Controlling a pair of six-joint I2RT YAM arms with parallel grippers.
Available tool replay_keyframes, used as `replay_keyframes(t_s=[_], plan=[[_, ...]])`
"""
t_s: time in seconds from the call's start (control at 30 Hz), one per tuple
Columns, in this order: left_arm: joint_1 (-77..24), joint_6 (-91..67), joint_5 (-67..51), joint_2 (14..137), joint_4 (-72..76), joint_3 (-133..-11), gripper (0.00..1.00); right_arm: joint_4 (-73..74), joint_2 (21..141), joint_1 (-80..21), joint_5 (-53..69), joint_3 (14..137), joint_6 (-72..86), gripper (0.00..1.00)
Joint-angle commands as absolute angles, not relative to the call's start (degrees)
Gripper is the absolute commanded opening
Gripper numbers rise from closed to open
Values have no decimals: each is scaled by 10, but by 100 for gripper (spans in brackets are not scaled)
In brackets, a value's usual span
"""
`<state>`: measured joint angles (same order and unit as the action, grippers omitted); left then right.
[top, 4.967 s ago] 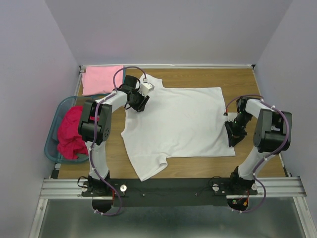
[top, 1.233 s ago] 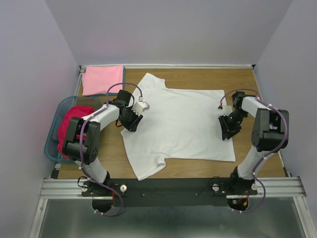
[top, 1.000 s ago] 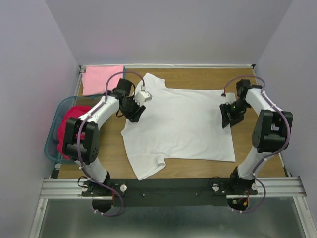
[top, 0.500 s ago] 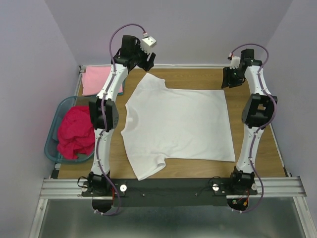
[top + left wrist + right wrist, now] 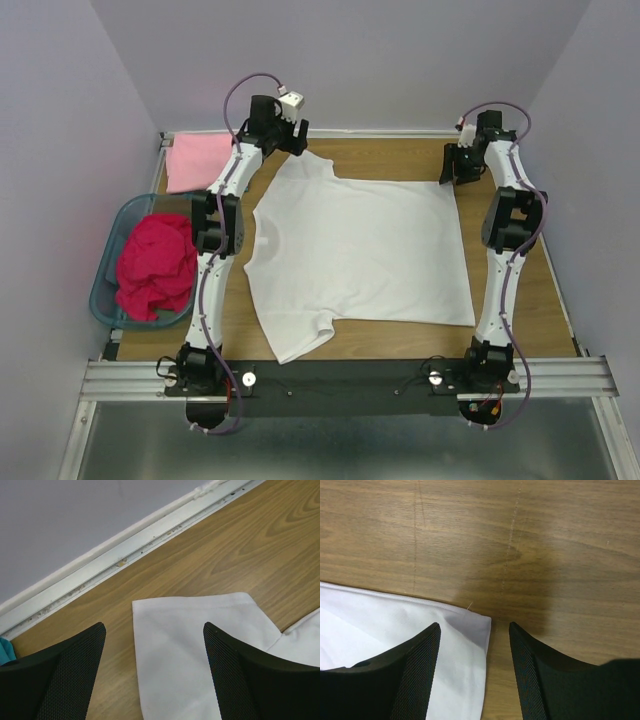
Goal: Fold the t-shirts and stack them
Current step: Fold the tshirt
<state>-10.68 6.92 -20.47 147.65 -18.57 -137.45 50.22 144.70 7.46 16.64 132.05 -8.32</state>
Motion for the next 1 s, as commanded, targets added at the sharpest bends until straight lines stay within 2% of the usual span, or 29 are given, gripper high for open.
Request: replay_keyframes(t_s=[0.0,0.3,0.67,0.77,0.8,0.9,0.97], plan=[[-102,35,-161,1491,-194,-1391,87,482,1465,76,176,1329,-71,65],[-87,-39,-236,1503,-216,-1346,80,475,1471,76,179,1321,-64,65],[-94,-79,-217,1528,-214,-1346,77,474,1467,76,181,1317,-62,66],[-96,-85,-216,1531,-216,-1345,71,474,1465,76,188,1316,-56,66],[-97,-87,-214,1531,-214,-1345,62,475,1466,76,187,1315,-55,66],[-103,-89,-218,1536,-216,-1346,52,473,1464,76,189,1317,-54,66],[-106,-87,-214,1538,-217,-1353,50,472,1466,76,187,1323,-53,66]])
